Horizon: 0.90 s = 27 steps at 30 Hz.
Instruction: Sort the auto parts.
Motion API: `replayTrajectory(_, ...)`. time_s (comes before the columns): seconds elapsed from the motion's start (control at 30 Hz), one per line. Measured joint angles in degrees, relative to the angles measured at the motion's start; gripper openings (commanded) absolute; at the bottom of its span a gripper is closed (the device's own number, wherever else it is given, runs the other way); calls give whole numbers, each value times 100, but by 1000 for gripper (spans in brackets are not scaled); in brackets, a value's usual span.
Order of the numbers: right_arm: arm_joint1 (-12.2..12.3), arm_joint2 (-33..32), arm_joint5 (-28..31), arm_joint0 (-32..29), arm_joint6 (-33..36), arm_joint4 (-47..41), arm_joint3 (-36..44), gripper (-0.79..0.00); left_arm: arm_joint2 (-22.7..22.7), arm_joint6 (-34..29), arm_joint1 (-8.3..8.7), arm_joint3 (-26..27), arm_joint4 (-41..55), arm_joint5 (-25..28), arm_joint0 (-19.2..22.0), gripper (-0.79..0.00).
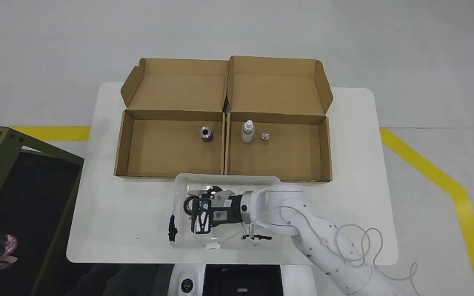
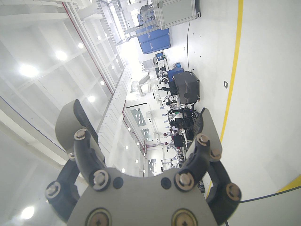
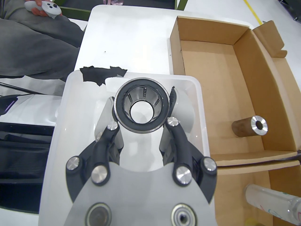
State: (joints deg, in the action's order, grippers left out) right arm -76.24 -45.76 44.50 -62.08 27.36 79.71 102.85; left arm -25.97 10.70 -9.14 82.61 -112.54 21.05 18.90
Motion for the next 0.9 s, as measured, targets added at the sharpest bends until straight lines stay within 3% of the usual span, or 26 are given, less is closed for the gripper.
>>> replayTrajectory(0.43, 8, -187, -155, 250, 96, -366, 239, -785, 0, 0, 0, 0, 0, 0, 0, 0)
replayTrajectory(0.9, -70, -175, -405, 758, 59, -753, -87, -785, 0, 0, 0, 0, 0, 0, 0, 0)
